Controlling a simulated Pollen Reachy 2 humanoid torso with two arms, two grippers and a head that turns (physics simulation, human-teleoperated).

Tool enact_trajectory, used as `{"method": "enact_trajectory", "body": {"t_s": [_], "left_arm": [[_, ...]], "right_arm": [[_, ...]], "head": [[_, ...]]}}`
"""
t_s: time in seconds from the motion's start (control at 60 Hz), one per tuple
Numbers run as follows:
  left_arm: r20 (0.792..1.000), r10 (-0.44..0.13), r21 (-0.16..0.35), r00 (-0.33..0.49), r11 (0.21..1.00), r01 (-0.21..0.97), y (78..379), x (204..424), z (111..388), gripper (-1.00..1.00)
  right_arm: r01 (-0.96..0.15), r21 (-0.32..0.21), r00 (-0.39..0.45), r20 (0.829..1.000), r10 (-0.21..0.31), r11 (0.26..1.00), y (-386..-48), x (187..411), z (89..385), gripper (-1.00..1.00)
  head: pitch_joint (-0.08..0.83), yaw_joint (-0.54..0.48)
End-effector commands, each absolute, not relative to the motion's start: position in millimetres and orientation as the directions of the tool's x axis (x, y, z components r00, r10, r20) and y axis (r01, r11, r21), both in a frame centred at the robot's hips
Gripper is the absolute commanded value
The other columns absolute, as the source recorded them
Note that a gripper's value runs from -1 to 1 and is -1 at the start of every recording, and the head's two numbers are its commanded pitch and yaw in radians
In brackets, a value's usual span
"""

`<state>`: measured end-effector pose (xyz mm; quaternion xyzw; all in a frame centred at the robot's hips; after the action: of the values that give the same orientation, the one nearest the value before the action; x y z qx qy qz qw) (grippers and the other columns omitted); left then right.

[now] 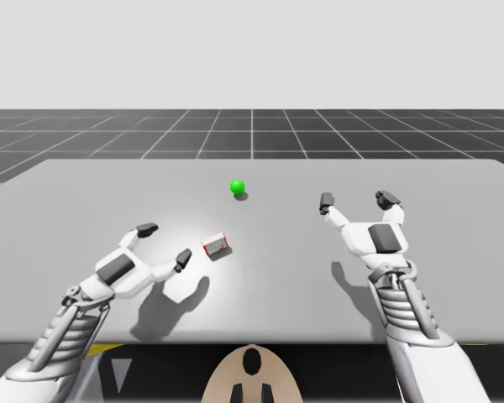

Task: Watch the red light. When it turns green, pick up the object.

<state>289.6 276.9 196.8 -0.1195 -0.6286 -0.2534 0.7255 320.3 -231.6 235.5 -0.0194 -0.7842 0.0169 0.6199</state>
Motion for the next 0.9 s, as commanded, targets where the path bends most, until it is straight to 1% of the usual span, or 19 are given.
{"method": "enact_trajectory", "body": {"t_s": [0.017, 0.067, 0.083, 0.133, 0.15, 0.367, 0.517, 0.7, 0.9], "left_arm": [[0.963, -0.230, 0.092, 0.144, 0.775, 0.625, 273.1, 290.9, 174.1, -1.00], [0.960, -0.220, 0.062, 0.172, 0.770, 0.635, 270.9, 295.2, 168.8, -1.00], [0.961, -0.204, 0.036, 0.189, 0.765, 0.643, 269.1, 298.8, 165.2, -1.00], [0.961, -0.187, 0.010, 0.203, 0.758, 0.652, 267.1, 302.8, 162.3, -1.00], [0.962, -0.174, -0.009, 0.212, 0.754, 0.657, 264.6, 307.1, 159.7, -1.00], [0.958, -0.177, -0.022, 0.223, 0.735, 0.677, 243.7, 330.8, 151.5, -1.00], [0.955, -0.167, -0.049, 0.246, 0.727, 0.685, 229.9, 342.8, 146.5, -1.00], [0.955, -0.168, -0.052, 0.243, 0.716, 0.696, 213.4, 348.4, 145.6, -1.00], [0.956, -0.173, -0.045, 0.236, 0.711, 0.702, 205.5, 348.9, 143.0, -1.00]], "right_arm": [[0.004, -0.042, -0.226, 0.973, 0.041, 0.999, -229.7, 321.0, 233.4, -1.00], [0.005, -0.046, -0.227, 0.973, 0.046, 0.999, -229.3, 321.0, 233.2, -1.00], [0.006, -0.046, -0.227, 0.973, 0.046, 0.999, -229.2, 321.2, 233.1, -1.00], [0.005, -0.047, -0.228, 0.973, 0.047, 0.999, -228.8, 321.1, 233.2, -1.00], [0.002, -0.045, -0.228, 0.973, 0.044, 0.999, -228.5, 321.3, 233.2, -1.00], [0.005, -0.047, -0.228, 0.973, 0.047, 0.999, -228.1, 321.4, 232.7, -1.00], [0.004, -0.047, -0.230, 0.972, 0.046, 0.999, -228.2, 321.1, 233.3, -1.00], [0.002, -0.047, -0.229, 0.972, 0.047, 0.999, -228.5, 321.1, 233.5, -1.00], [0.002, -0.047, -0.230, 0.972, 0.046, 0.999, -229.0, 320.8, 233.8, -1.00]], "head": [[0.669, 0.17], [0.668, 0.17], [0.667, 0.17], [0.666, 0.17], [0.666, 0.17], [0.665, 0.18], [0.666, 0.17], [0.666, 0.17], [0.664, 0.16]]}}
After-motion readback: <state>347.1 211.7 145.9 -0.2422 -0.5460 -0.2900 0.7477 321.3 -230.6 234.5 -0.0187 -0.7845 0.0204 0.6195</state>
